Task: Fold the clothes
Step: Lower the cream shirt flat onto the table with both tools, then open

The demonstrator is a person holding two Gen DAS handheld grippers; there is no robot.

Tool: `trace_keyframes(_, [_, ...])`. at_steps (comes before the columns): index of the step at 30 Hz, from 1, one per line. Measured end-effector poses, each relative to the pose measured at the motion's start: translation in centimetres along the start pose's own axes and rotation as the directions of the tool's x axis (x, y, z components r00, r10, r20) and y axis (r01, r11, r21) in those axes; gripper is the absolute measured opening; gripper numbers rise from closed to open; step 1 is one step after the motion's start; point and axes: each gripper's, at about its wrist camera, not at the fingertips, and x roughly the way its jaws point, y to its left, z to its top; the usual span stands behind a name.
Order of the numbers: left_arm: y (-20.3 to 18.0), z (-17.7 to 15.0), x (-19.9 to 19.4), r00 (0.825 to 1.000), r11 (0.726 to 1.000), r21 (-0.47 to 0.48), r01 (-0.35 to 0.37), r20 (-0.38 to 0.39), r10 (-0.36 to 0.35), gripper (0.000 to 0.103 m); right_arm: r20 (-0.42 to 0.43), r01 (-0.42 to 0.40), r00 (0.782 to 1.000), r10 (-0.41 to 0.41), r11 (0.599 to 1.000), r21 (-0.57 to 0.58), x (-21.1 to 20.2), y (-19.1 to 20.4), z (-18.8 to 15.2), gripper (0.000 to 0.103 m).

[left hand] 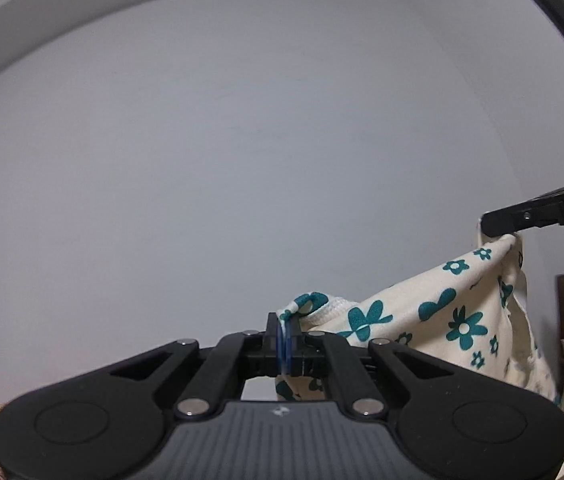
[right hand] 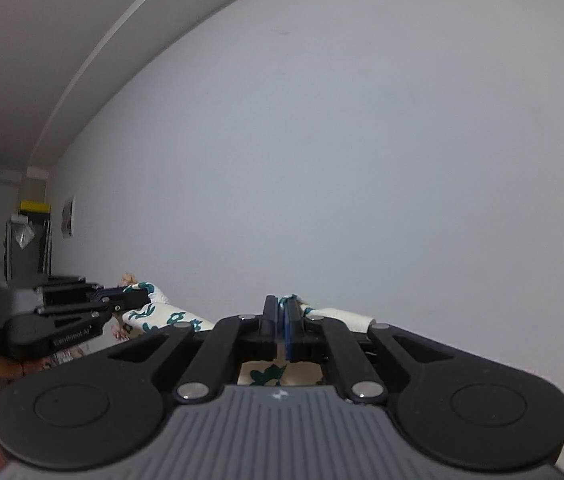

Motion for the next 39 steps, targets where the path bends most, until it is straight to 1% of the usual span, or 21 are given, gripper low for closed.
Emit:
trace_keyframes(4, [-1.2,-1.3,5.9,0.992,1.000,0.014,0.021,-0.122,-0.019,0.001,-0.086,0.055,0.995,-0.052,0.998,0.032,2.5,-2.1,-0.9,0.002])
trace_keyframes(7, [-2.2,-4.9,14.0,0.961,0.999,-0.004,0.055,-0.270,-0.054,0.001,-0.226,0.118,0.969,-0.099,0.990,0.075,8.5,-5.7,-4.0,0.002])
trace_keyframes(9, [-2.8,-8.5,20.5,0.923,0.997,-0.034,0.067,-0.378,-0.075,0.001,-0.344,0.178,0.930,-0.131,0.978,0.109,13.9,-8.9,-7.8,0.002])
trace_keyframes(11, [-4.3,-13.9,27.8,0.875,0.995,-0.059,0.077,-0.474,-0.096,0.002,-0.468,0.217,0.874,-0.129,0.966,0.138,19.4,-12.3,-13.1,0.002])
trace_keyframes(13, [-6.1,-19.7,34.3,0.830,0.993,-0.101,0.057,-0.549,-0.103,0.010,-0.587,0.248,0.802,-0.111,0.956,0.157,24.9,-15.4,-19.2,0.004])
trace_keyframes(15, [-7.5,-25.8,39.7,0.781,0.989,-0.146,-0.012,-0.619,-0.082,0.014,-0.679,0.275,0.729,-0.085,0.945,0.177,29.7,-17.9,-26.0,0.016])
trace_keyframes(16, [-7.9,-28.2,41.5,0.763,0.987,-0.157,-0.044,-0.642,-0.069,0.014,-0.696,0.299,0.713,-0.082,0.934,0.196,30.8,-18.8,-28.7,0.018])
trace_keyframes(17, [-8.4,-30.2,42.3,0.752,0.985,-0.163,-0.064,-0.657,-0.060,0.016,-0.694,0.308,0.716,-0.076,0.926,0.217,31.1,-19.3,-30.2,0.022])
trace_keyframes(19, [-8.0,-33.2,42.3,0.751,0.986,-0.157,-0.063,-0.658,-0.057,0.031,-0.674,0.311,0.736,-0.059,0.914,0.260,31.2,-20.2,-31.9,0.043])
trace_keyframes(20, [-7.3,-33.9,41.6,0.761,0.987,-0.152,-0.049,-0.646,-0.062,0.046,-0.664,0.312,0.746,-0.051,0.907,0.281,31.2,-20.6,-32.8,0.059])
trace_keyframes(21, [-6.5,-34.1,40.6,0.778,0.989,-0.145,-0.033,-0.625,-0.066,0.058,-0.653,0.313,0.756,-0.043,0.900,0.303,31.3,-21.1,-33.7,0.064])
trace_keyframes(22, [-5.8,-33.6,39.7,0.794,0.991,-0.135,-0.021,-0.605,-0.066,0.064,-0.653,0.313,0.756,-0.053,0.905,0.289,30.7,-21.3,-33.9,0.064])
trace_keyframes(23, [-5.4,-33.2,38.4,0.801,0.992,-0.128,0.000,-0.594,-0.077,0.074,-0.657,0.313,0.750,-0.072,0.914,0.258,29.8,-21.3,-33.8,0.065])
trace_keyframes(25, [-5.3,-32.6,35.0,0.805,0.992,-0.116,0.057,-0.583,-0.114,0.077,-0.679,0.289,0.731,-0.061,0.930,0.227,26.5,-20.2,-34.0,0.068])
trace_keyframes(26, [-5.4,-32.6,32.7,0.794,0.988,-0.114,0.101,-0.589,-0.149,0.078,-0.692,0.274,0.720,-0.052,0.938,0.215,24.6,-19.5,-34.1,0.068])
trace_keyframes(27, [-5.7,-32.7,30.1,0.773,0.981,-0.116,0.155,-0.604,-0.193,0.078,-0.704,0.258,0.709,-0.042,0.945,0.203,22.8,-18.8,-34.3,0.068])
trace_keyframes(30, [-6.4,-33.0,22.2,0.694,0.941,-0.127,0.314,-0.645,-0.319,0.078,-0.740,0.209,0.672,-0.016,0.963,0.169,17.3,-16.8,-34.8,0.071])
trace_keyframes(33, [-7.8,-34.6,16.1,0.643,0.909,-0.156,0.387,-0.660,-0.388,0.077,-0.775,0.158,0.632,0.007,0.978,0.137,11.7,-14.8,-35.2,0.073])
trace_keyframes(35, [-8.8,-35.8,12.2,0.611,0.887,-0.178,0.426,-0.666,-0.427,0.077,-0.796,0.164,0.606,0.008,0.977,0.135,9.1,-13.5,-36.2,0.073])
trace_keyframes(36, [-9.4,-36.3,10.9,0.604,0.885,-0.177,0.430,-0.672,-0.428,0.077,-0.806,0.172,0.592,0.008,0.976,0.136,7.8,-12.8,-36.8,0.073])
trace_keyframes(39, [-10.7,-37.5,9.1,0.610,0.906,-0.159,0.393,-0.692,-0.386,0.076,-0.825,0.202,0.565,0.012,0.968,0.153,5.4,-11.5,-38.4,0.073])
